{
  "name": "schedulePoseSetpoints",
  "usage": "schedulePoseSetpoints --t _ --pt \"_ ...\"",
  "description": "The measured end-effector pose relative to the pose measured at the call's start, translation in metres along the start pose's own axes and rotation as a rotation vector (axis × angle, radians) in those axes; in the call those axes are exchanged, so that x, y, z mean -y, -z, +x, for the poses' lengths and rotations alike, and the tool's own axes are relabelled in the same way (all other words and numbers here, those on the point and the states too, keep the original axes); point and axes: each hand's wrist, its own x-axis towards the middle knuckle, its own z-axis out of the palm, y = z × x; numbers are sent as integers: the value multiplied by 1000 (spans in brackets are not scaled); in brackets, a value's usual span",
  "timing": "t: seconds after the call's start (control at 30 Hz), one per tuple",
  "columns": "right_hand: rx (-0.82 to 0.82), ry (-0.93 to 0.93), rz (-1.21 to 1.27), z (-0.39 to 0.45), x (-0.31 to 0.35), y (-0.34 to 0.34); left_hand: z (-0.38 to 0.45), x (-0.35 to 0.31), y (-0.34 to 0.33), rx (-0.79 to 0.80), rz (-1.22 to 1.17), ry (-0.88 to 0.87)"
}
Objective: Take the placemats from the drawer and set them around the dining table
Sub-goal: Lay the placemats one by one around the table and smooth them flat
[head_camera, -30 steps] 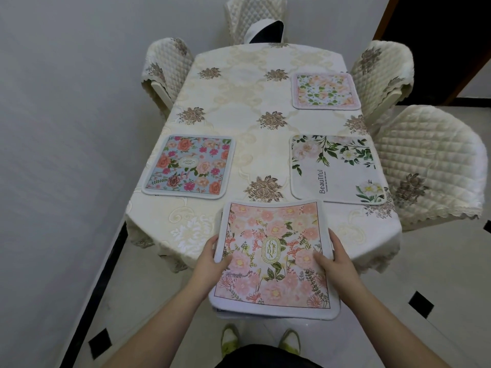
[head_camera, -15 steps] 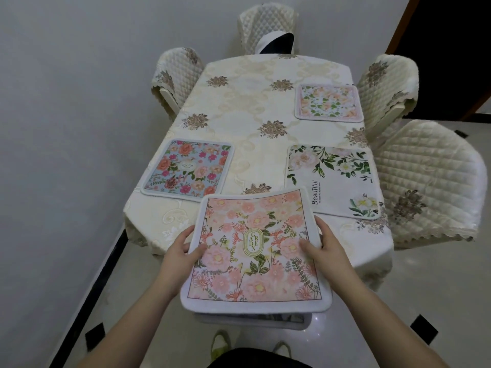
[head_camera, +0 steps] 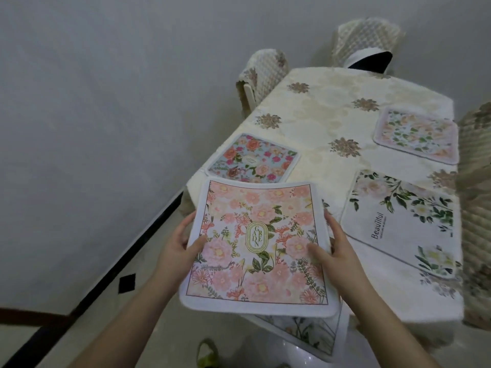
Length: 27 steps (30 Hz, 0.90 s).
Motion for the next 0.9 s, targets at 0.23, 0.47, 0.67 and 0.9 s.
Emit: schedulePoseSetpoints --t 0.23,0.47,0.67,0.9 --pt "109 84 -66 5 53 -82 -11 8 88 -125 -58 -6" --pt "204 98 -83 0 100 -216 -12 34 222 -245 7 -16" --pt "289 130 -30 -8 138 -328 -13 42 335 -325 38 -46" --pt "304 212 -107 3 161 -401 -1 46 409 -371 -47 -50"
